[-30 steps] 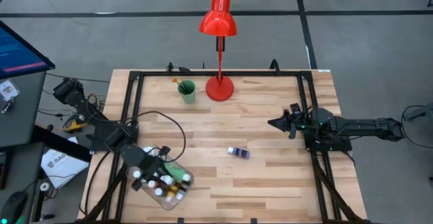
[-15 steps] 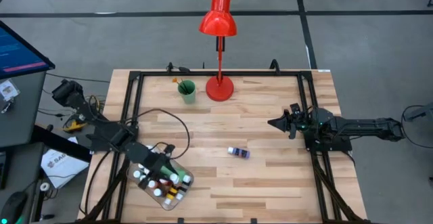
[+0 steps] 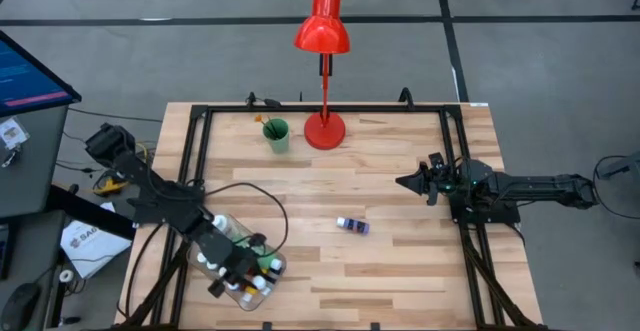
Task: Pick & Place Paint Supplies
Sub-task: Put the white coloring bottle into the transparent bin, then put the violet coloring bottle into the transparent bin
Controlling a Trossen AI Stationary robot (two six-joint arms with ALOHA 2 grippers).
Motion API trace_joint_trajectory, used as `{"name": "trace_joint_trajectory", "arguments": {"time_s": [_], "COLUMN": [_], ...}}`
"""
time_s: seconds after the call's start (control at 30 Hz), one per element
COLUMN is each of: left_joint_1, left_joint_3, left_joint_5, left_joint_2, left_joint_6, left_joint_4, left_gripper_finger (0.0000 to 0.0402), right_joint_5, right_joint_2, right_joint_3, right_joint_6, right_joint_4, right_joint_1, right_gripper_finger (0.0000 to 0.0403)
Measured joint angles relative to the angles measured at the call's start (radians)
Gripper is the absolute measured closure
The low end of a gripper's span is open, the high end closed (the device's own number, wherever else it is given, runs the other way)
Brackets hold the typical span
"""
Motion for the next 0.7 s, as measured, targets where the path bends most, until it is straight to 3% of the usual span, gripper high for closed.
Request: {"name": "trace_joint_trajectory", "arguments": {"time_s": [0.37, 0.7], "left_joint_1": [0.004, 0.096], "left_joint_3": [0.000, 0.001], "left_joint_5": [-0.010, -0.079], "left_joint_2": [0.006, -0.176], "left_joint_6": [-0.001, -0.057], "left_joint_4": [0.026, 0.029], "left_gripper_finger": [0.0221, 0.0173], "right_joint_5": [0.000, 0.000], "right_joint_2": [0.000, 0.000], "right_joint_3": [0.000, 0.000], "right_joint_6": [0.000, 0.000], "right_joint_4": [0.001, 0.001], "right_joint_1": [0.000, 0.000], "right_gripper_finger": [0.0403, 0.0403]}}
